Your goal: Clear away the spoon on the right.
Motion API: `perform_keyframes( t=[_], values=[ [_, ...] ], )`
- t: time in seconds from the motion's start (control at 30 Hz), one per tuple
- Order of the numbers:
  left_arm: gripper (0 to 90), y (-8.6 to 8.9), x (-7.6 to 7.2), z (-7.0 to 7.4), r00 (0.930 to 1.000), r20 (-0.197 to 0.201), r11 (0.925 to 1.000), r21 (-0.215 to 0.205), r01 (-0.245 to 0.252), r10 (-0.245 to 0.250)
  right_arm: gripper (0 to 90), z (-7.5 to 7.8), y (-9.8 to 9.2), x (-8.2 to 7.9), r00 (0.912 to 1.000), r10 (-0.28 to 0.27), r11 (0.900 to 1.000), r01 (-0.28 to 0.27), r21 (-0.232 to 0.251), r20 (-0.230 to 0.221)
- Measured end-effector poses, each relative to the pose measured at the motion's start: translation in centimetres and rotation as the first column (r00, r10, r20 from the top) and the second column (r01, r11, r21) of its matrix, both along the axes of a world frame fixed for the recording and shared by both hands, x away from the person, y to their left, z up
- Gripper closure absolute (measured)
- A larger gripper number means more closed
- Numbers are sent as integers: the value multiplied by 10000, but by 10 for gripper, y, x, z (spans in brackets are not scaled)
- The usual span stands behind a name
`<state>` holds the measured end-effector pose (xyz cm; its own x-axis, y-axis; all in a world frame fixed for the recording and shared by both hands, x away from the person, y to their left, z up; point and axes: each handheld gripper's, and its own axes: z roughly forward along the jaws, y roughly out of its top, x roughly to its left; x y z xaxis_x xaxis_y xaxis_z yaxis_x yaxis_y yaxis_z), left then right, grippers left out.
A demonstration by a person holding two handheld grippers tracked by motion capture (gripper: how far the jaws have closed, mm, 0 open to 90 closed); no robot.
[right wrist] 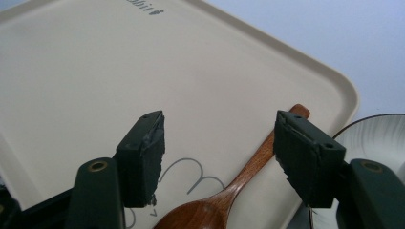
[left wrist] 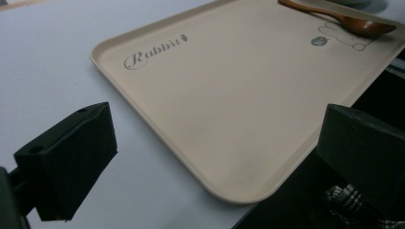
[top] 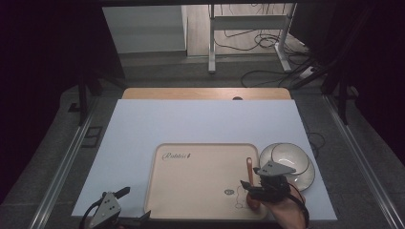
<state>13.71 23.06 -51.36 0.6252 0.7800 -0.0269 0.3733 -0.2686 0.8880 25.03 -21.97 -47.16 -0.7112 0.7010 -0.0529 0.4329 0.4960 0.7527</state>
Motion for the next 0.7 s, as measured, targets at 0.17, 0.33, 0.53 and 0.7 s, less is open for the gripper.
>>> perform_keyframes(
  t=[0.17,0.33,0.53,0.7],
  values=[
    [0,5,-1,0,9998,76,9990,-406,-167,170,324,2,-2,-6,9998,97,9999,-99,113,163],
    [0,7,0,0,9996,20,9979,-578,-297,299,307,1,-4,-11,9995,191,9997,-196,171,262],
    [0,6,0,0,9996,-36,9984,-489,-267,266,269,-1,-8,-15,9994,223,9994,-230,267,252],
    [0,5,0,0,9997,-70,9988,-427,-248,246,201,-3,-10,-17,9996,126,9993,-135,355,265]
  ],
)
